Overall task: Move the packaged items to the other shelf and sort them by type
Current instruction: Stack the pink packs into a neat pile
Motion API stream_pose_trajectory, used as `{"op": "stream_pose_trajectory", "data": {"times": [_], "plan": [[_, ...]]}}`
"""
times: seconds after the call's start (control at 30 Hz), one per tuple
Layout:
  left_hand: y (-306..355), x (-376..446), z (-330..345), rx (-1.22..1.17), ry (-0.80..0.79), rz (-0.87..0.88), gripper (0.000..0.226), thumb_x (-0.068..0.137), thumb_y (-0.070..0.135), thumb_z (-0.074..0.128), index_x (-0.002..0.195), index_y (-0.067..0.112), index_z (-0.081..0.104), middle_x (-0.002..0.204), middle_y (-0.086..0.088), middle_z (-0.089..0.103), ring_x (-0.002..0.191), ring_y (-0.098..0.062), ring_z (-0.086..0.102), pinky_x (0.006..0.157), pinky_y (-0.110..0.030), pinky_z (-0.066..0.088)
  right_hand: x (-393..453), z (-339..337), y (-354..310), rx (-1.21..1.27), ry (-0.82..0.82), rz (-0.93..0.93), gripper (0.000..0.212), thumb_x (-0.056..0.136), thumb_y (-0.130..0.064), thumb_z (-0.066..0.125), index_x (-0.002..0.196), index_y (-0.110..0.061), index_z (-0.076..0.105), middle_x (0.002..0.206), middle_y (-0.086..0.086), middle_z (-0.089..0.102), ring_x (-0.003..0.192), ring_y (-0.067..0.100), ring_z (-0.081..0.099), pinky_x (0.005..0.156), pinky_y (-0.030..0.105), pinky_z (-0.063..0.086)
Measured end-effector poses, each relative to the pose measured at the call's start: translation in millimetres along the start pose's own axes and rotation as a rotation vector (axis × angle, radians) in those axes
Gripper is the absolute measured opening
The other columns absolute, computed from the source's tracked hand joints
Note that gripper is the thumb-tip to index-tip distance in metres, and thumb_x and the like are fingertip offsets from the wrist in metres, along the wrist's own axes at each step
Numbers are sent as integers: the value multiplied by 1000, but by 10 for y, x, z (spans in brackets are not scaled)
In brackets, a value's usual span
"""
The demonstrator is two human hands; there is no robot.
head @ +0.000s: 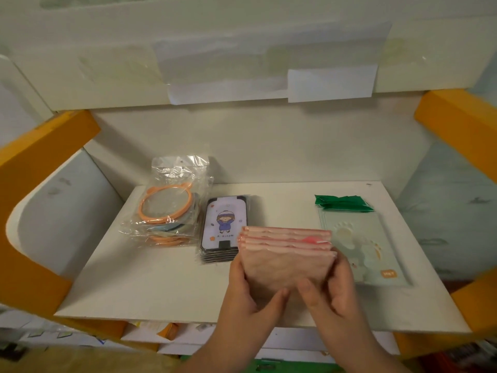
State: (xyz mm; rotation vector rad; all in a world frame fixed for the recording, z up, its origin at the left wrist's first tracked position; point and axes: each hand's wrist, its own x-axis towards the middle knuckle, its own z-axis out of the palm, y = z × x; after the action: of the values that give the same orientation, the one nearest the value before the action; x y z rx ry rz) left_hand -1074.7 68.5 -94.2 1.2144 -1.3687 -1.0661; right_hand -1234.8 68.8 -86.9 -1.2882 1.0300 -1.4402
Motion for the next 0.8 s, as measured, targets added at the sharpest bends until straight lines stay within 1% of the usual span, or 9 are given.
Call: {"op": "stream_pose_trajectory", "data": {"times": [0.07,0.23,0.33,0.43,0.53,0.6,0.67,0.73,0.8], "plan": [[0,-1,-6,30,-30,11,84,76,22,77,145,19,30,133,20,59,130,-7,54,102,-20,46,-26,-5,10,-34,-32,-12,56,88,-10,59,138,-19,37,134,-11,60,127,12,55,103,26,44],[-13,-11,-40,130,-147,31,73,88,5,67,142,22,21,128,33,51,130,1,49,105,-17,41,-139,-6,1,-154,-83,-23,54,91,-13,54,140,-15,31,133,-24,56,126,2,53,101,13,39],[4,-12,-70,182,-180,58,70,92,6,64,143,18,18,128,35,47,131,1,47,106,-17,40,-150,-14,-30,-262,-126,-6,60,92,-22,55,142,-39,27,136,-32,50,127,-3,49,102,9,35],[46,-1,-44,207,-142,44,66,91,2,63,140,19,22,133,22,49,129,4,48,105,-16,40,-126,5,-85,-331,-66,31,65,92,-18,59,131,-61,29,130,-37,51,121,-9,51,97,6,36],[212,93,43,128,-94,-27,72,89,-1,67,142,27,27,139,11,52,127,6,51,104,-16,42,20,11,-257,-314,13,121,66,92,-3,62,133,-48,37,120,-37,58,113,-10,57,91,10,44],[398,208,92,83,-47,-61,66,86,5,70,138,32,40,133,10,60,123,0,57,101,-22,48,214,-11,-421,-274,54,208,52,92,-6,63,125,-43,49,109,-32,66,100,-10,63,82,14,51],[605,333,120,105,-15,-98,44,87,10,65,122,34,55,120,7,67,112,-7,65,90,-21,53,432,-51,-564,-272,62,305,34,93,-15,64,111,-43,59,100,-26,71,88,-5,68,76,23,54],[835,450,138,169,1,-163,25,92,6,57,103,28,59,99,6,69,90,-7,67,66,-7,48,650,-83,-662,-255,41,411,21,94,-19,63,105,-37,64,96,-18,74,84,2,70,72,27,56],[947,583,131,276,-29,-221,20,95,7,50,84,23,53,77,5,59,65,-7,53,46,-7,38,864,-92,-684,-280,12,502,17,94,-19,60,107,-26,67,96,-6,76,86,14,72,74,33,58]]}}
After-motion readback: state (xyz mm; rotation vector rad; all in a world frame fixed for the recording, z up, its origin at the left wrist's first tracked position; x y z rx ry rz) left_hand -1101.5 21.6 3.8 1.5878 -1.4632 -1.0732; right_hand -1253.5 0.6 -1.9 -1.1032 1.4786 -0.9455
